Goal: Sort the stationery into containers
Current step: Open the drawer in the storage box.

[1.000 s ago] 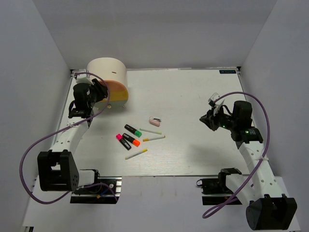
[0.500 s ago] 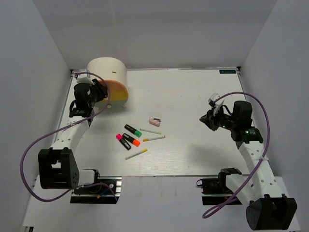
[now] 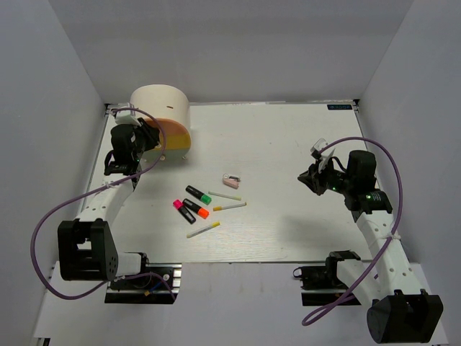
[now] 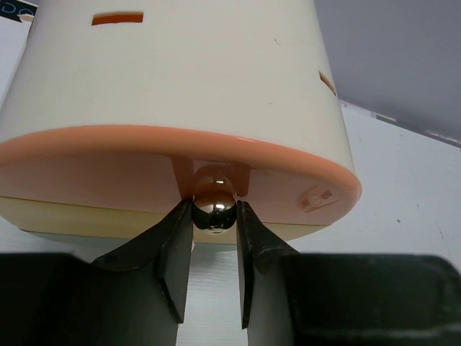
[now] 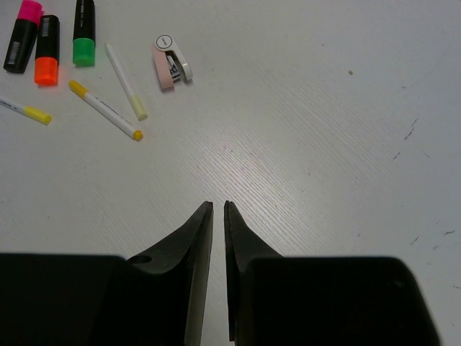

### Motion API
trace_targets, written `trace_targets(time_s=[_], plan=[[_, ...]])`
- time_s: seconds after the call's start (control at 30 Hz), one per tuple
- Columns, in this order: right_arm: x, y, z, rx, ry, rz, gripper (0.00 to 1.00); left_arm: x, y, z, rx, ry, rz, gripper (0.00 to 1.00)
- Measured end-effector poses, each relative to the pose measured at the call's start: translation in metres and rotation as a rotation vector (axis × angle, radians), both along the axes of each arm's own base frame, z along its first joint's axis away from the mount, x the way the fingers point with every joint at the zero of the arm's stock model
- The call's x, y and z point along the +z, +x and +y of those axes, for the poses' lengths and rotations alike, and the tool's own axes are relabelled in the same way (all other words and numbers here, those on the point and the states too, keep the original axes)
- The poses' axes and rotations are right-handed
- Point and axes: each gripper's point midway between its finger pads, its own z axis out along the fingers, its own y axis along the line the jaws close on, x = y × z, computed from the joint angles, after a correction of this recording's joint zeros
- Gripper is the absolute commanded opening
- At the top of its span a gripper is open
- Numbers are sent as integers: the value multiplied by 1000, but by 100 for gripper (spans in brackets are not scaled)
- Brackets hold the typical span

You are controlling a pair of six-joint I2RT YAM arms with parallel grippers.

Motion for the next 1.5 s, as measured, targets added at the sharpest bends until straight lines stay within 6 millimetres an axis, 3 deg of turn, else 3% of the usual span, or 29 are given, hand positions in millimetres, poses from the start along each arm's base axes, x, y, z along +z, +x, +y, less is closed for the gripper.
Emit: trace_targets(time_s=[0.33, 0.9, 1.0, 1.03, 1.2, 1.33, 1.5], plan=[[0, 0, 0, -1, 0, 0, 18, -2, -4, -3, -13, -7, -19, 16], [6, -4, 2, 16, 11, -21, 19, 0, -51, -3, -16, -16, 4, 13], [6, -5, 3, 18, 12, -20, 20, -4, -55, -3, -18, -16, 19, 33], [6, -5, 3, 19, 13, -19, 20, -4, -56, -3, -19, -16, 22, 35], [6, -5, 3, 22, 14, -18, 23, -9, -57, -4, -22, -20, 41, 72], [5, -6, 3, 23, 13, -17, 26, -15, -60, -4, -22, -24, 68, 82], [2, -7, 5, 35, 16, 0, 34, -14, -68, -5, -27, -17, 80, 84]])
